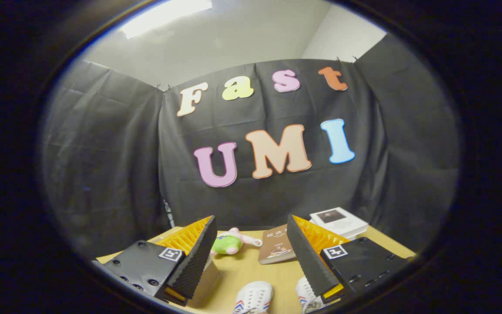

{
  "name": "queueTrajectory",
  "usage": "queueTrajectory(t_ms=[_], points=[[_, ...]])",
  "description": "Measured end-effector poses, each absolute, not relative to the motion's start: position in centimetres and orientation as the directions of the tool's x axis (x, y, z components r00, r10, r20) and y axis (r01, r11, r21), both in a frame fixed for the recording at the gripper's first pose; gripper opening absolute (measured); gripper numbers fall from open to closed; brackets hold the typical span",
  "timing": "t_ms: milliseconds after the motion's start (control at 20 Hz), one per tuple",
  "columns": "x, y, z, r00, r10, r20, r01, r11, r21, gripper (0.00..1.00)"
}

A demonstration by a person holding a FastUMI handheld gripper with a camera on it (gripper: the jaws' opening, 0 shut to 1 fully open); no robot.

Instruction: Open the storage box then place both shoes into the box .Put the left shoe in first, then the right shoe, with the right side of both shoes facing outward in a uniform manner.

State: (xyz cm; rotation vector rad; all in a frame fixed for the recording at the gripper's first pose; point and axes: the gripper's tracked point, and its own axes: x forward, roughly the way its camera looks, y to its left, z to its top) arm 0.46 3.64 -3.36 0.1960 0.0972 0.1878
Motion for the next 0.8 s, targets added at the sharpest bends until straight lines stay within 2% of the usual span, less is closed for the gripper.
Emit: queueTrajectory(t_ms=[200, 450, 800], points=[[0.3, 5.9, -5.8, 0.942, 0.312, -0.125, -0.250, 0.898, 0.362, 1.00], [-0.3, 7.9, -10.3, 0.882, 0.425, -0.204, -0.278, 0.819, 0.503, 1.00], [-1.8, 11.6, -14.5, 0.756, 0.604, -0.254, -0.227, 0.605, 0.763, 1.00]])
